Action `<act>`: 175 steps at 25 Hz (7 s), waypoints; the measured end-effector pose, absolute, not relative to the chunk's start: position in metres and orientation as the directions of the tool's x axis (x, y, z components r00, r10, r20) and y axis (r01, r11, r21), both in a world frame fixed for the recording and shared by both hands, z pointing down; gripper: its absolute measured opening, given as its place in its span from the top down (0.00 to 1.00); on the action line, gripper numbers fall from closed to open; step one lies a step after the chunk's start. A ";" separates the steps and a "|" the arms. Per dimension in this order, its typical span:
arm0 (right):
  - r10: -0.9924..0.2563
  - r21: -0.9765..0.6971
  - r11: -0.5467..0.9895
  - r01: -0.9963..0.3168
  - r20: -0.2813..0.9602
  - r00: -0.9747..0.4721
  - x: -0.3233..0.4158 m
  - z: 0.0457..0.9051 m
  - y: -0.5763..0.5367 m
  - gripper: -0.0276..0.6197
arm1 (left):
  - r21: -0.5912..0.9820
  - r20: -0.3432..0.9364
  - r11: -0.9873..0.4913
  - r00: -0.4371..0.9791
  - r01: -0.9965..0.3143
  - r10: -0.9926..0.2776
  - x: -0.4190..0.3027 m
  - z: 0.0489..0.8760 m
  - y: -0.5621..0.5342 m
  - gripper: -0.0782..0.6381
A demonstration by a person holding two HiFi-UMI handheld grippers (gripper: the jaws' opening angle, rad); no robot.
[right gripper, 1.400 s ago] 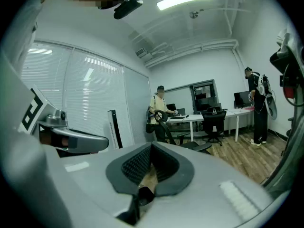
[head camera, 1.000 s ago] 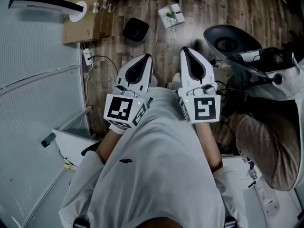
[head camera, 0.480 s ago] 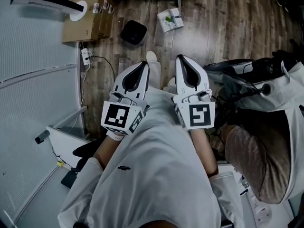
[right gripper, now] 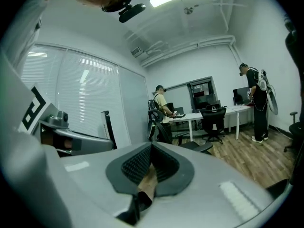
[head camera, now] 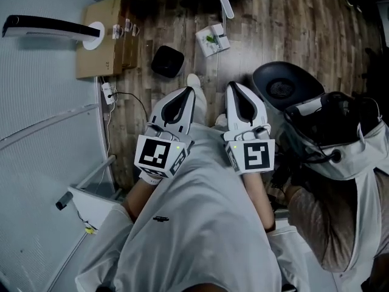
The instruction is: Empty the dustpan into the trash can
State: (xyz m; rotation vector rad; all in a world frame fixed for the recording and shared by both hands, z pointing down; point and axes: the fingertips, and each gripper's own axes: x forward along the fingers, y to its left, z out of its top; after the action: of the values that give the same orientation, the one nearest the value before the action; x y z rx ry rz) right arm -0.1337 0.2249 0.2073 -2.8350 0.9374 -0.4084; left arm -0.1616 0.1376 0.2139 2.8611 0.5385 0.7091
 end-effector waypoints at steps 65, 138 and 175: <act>-0.465 -0.193 -0.877 -0.441 0.575 0.673 0.192 0.450 0.163 0.58 | 0.313 0.587 -0.863 0.634 0.396 0.504 0.120 0.414 0.057 0.89; -0.435 -0.053 -0.858 -0.511 0.606 0.666 0.157 0.295 0.114 0.77 | 0.325 0.459 -0.805 0.662 0.496 0.593 0.099 0.364 0.055 0.78; -0.648 -0.034 -0.663 -0.748 0.527 0.551 0.106 0.198 0.037 0.77 | 0.143 0.412 -0.779 0.679 0.611 0.608 0.140 0.321 0.035 0.73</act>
State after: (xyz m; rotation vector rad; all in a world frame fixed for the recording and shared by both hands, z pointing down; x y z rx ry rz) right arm 0.1057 0.0368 0.1977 -2.9340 1.3362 -0.8600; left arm 0.1396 0.0352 0.3208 2.8845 1.0465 0.7044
